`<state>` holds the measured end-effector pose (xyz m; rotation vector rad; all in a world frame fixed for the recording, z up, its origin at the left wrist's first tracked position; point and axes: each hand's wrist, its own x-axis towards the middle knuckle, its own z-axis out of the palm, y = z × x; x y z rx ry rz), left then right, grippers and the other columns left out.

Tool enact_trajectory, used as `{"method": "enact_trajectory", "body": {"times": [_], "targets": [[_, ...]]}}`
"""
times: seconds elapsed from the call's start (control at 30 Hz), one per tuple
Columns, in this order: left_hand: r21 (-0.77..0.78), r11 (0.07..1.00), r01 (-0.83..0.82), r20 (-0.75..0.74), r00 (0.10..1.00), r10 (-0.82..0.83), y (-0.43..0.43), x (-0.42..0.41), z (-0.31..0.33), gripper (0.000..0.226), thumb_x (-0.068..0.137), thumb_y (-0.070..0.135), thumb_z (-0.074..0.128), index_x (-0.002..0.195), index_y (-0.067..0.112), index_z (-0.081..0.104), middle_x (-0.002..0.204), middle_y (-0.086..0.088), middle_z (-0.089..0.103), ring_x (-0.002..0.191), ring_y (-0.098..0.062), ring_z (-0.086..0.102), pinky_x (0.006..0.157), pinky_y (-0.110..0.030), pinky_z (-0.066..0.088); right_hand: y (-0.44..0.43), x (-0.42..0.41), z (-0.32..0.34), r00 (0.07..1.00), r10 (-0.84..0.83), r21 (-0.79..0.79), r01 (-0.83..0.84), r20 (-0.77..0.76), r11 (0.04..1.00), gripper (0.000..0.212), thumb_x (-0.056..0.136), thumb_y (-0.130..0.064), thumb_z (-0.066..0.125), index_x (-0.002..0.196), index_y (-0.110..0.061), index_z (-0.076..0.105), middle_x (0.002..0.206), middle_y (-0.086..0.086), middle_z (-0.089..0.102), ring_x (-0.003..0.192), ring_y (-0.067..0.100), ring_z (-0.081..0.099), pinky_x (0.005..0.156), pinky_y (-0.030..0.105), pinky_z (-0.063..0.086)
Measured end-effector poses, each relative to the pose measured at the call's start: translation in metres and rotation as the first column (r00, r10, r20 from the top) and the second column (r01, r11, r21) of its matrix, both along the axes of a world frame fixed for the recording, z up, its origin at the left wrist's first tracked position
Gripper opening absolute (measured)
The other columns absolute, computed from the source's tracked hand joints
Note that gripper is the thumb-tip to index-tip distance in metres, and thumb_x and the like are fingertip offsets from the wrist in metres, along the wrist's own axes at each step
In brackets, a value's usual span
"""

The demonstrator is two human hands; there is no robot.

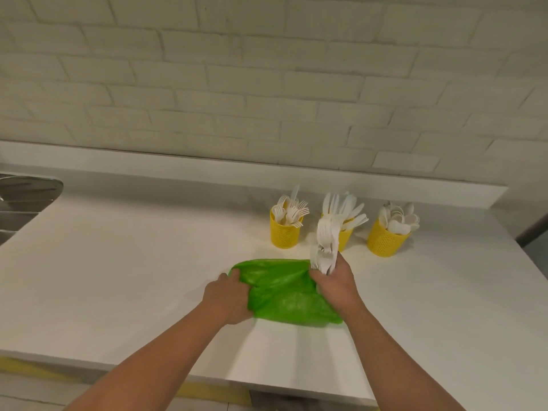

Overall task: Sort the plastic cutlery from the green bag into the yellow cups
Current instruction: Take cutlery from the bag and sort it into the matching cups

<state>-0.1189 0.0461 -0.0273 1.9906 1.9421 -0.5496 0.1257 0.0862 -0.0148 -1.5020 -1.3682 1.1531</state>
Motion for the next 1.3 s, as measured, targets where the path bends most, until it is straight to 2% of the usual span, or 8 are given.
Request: {"method": "enact_trajectory", "body": {"times": [0.27, 0.43, 0.53, 0.77, 0.97, 1.1, 1.2, 1.3], "targets": [[-0.106, 0.993, 0.045, -0.063, 0.997, -0.052, 0.006, -0.007, 0.017, 0.066, 0.083, 0.069, 0.056, 0.133, 0.025, 0.059, 0.14, -0.001, 0.046, 0.125, -0.027, 0.048, 0.092, -0.039, 0.049, 0.023, 0.009, 0.017, 0.921, -0.238, -0.091, 0.22, -0.31, 0.971, 0.042, 0.078, -0.018, 0.079, 0.118, -0.023, 0.065, 0.108, 0.012, 0.076, 0.098, 0.035, 0.074, 0.096, 0.057, 0.056], [-0.077, 0.994, 0.076, 0.006, 0.997, -0.076, 0.024, -0.01, 0.045, 0.09, 0.066, 0.082, 0.065, 0.141, 0.034, 0.049, 0.138, 0.004, 0.048, 0.128, -0.026, 0.044, 0.094, -0.041, 0.05, 0.037, 0.007, 0.046, 0.886, -0.233, 0.013, 0.26, -0.401, 0.966, 0.03, 0.083, -0.01, 0.075, 0.112, -0.017, 0.067, 0.103, 0.016, 0.076, 0.091, 0.037, 0.075, 0.088, 0.049, 0.06], [-0.104, 0.988, 0.113, -0.043, 0.992, -0.118, 0.029, -0.003, 0.039, 0.072, 0.086, 0.081, 0.045, 0.136, 0.03, 0.054, 0.136, 0.0, 0.047, 0.129, -0.027, 0.041, 0.094, -0.042, 0.047, 0.049, 0.009, 0.063, 0.774, -0.293, -0.001, 0.353, -0.561, 0.935, 0.057, 0.072, -0.019, 0.08, 0.121, 0.003, 0.06, 0.107, 0.031, 0.069, 0.093, 0.041, 0.07, 0.087, 0.053, 0.057], [-0.049, 0.993, 0.111, -0.066, 0.991, -0.114, 0.025, -0.013, 0.011, 0.047, 0.106, 0.051, 0.036, 0.125, 0.016, 0.062, 0.13, -0.003, 0.055, 0.122, -0.025, 0.048, 0.085, -0.039, 0.047, 0.065, 0.03, 0.093, 0.609, -0.368, -0.055, 0.469, -0.703, 0.881, 0.024, 0.089, 0.006, 0.062, 0.112, -0.001, 0.059, 0.08, 0.016, 0.061, 0.062, 0.028, 0.068, 0.065, 0.041, 0.059], [-0.217, 0.975, 0.055, -0.148, 0.985, -0.088, 0.035, -0.012, 0.061, 0.056, 0.075, 0.065, 0.072, 0.108, 0.022, 0.062, 0.116, 0.002, 0.059, 0.108, -0.022, 0.053, 0.084, -0.035, 0.045, 0.066, 0.043, 0.092, 0.788, -0.277, -0.059, 0.294, -0.549, 0.954, 0.03, 0.091, 0.005, 0.061, 0.121, 0.005, 0.057, 0.081, 0.021, 0.063, 0.061, 0.026, 0.07, 0.061, 0.038, 0.059], [0.146, 0.988, -0.049, 0.209, 0.978, 0.017, 0.047, 0.016, 0.113, 0.065, 0.081, 0.071, 0.067, 0.13, 0.028, 0.064, 0.127, 0.006, 0.067, 0.115, -0.017, 0.064, 0.095, -0.034, 0.052, 0.057, 0.031, 0.087, 0.88, -0.074, -0.084, 0.039, -0.468, 0.996, 0.016, 0.092, 0.006, 0.06, 0.106, -0.001, 0.061, 0.07, 0.016, 0.063, 0.062, 0.03, 0.065, 0.063, 0.04, 0.057], [0.18, 0.877, -0.446, 0.859, 0.506, 0.081, 0.049, 0.073, 0.137, 0.052, 0.093, 0.054, 0.067, 0.138, 0.031, 0.058, 0.115, 0.014, 0.069, 0.098, -0.007, 0.07, 0.083, -0.024, 0.056, 0.056, 0.028, 0.082, 0.897, 0.028, -0.055, -0.058, -0.442, 0.997, 0.023, 0.089, 0.002, 0.064, 0.112, -0.001, 0.063, 0.075, 0.01, 0.068, 0.072, 0.033, 0.068, 0.069, 0.041, 0.056], [-0.089, 0.88, -0.467, 0.983, 0.1, 0.153, 0.055, 0.131, 0.127, 0.055, 0.097, 0.058, 0.057, 0.147, 0.039, 0.045, 0.122, 0.008, 0.067, 0.109, -0.011, 0.068, 0.1, -0.038, 0.055, 0.057, 0.025, 0.086, 0.894, 0.109, 0.059, -0.092, -0.434, 0.994, 0.035, 0.083, -0.004, 0.066, 0.118, -0.006, 0.065, 0.096, 0.013, 0.075, 0.09, 0.033, 0.073, 0.079, 0.046, 0.06]]}}
